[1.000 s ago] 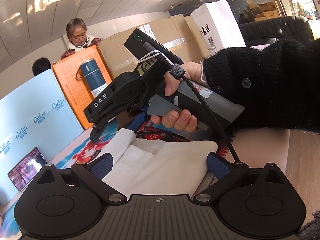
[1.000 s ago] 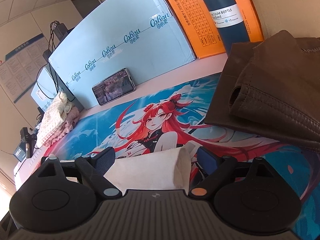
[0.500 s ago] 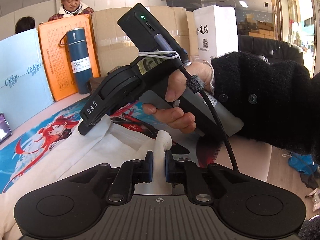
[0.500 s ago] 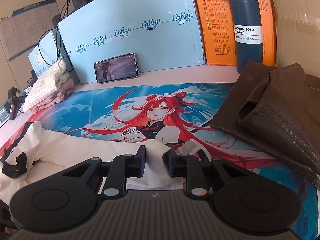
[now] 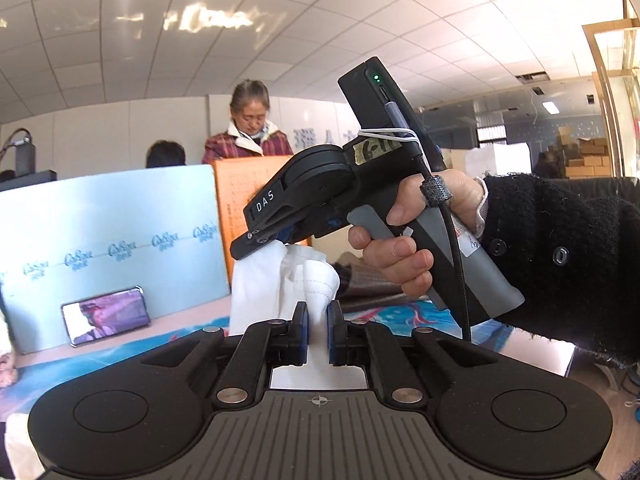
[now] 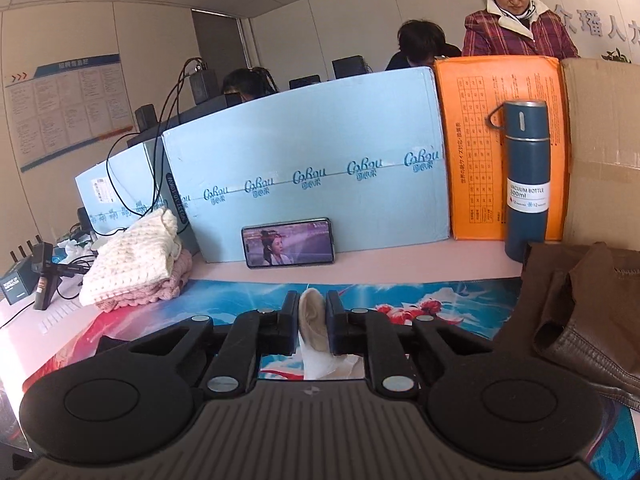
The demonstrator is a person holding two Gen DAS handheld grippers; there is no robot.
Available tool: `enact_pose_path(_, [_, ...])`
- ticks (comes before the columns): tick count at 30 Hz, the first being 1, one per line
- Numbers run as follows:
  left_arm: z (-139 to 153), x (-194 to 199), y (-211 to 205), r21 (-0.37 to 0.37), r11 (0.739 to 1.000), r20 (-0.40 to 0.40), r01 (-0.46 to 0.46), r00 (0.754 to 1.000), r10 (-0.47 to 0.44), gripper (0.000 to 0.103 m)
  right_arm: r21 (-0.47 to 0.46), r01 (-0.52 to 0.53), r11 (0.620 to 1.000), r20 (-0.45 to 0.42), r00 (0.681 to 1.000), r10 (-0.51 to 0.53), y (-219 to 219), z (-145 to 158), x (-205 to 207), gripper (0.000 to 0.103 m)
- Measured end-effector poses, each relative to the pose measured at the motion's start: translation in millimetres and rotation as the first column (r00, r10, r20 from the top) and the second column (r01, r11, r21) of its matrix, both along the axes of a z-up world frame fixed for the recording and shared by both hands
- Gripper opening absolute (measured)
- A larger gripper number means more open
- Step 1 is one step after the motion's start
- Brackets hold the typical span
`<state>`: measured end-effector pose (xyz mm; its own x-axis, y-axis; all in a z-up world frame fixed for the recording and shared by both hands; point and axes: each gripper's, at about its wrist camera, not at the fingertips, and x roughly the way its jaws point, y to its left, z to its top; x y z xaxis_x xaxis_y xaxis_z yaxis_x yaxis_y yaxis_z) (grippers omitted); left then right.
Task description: Fold clothes
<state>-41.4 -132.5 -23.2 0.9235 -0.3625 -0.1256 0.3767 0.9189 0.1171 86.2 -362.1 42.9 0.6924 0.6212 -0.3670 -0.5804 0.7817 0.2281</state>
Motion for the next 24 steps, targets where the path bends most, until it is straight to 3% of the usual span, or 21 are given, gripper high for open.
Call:
enact_pose_path(5, [10, -31, 48, -0.066, 0.992, 0.072, -0.107, 0.991, 0.111, 0.008, 0.034, -0.07, 0.997, 0.032, 0.997, 0.069, 57, 24, -19, 0.006])
enact_pose_path(9, [11, -54, 84, -0.118, 0.968, 0.102, -0.224, 0.966, 0.236, 0.008, 0.057, -0.152, 0.987, 0.02, 0.988, 0.151, 120, 31, -27, 0.004])
enact_pose_path(14, [-8, -75, 128, -0.205, 0.923, -0.016, -0.327, 0.944, 0.331, 0.007, 0.021, -0.237, 0.971, -0.02, 0.971, 0.238, 209, 26, -37, 0.004])
enact_pose_path(19, [-28, -96, 171, -0.277, 0.859, -0.148, -0.43, 0.903, 0.404, 0.007, -0.077, -0.3, 0.951, -0.086, 0.952, 0.293, 290, -11, -47, 0.004])
enact_pose_path(21, [-36, -104, 188, -0.301, 0.829, -0.202, -0.471, 0.881, 0.428, 0.007, -0.12, -0.329, 0.937, -0.145, 0.939, 0.311, 308, -30, -49, 0.004])
enact_pose_path(24, [-56, -113, 204, -0.369, 0.792, -0.303, -0.486, 0.868, 0.392, 0.007, -0.131, -0.361, 0.923, -0.189, 0.923, 0.334, 314, -45, -45, 0.005])
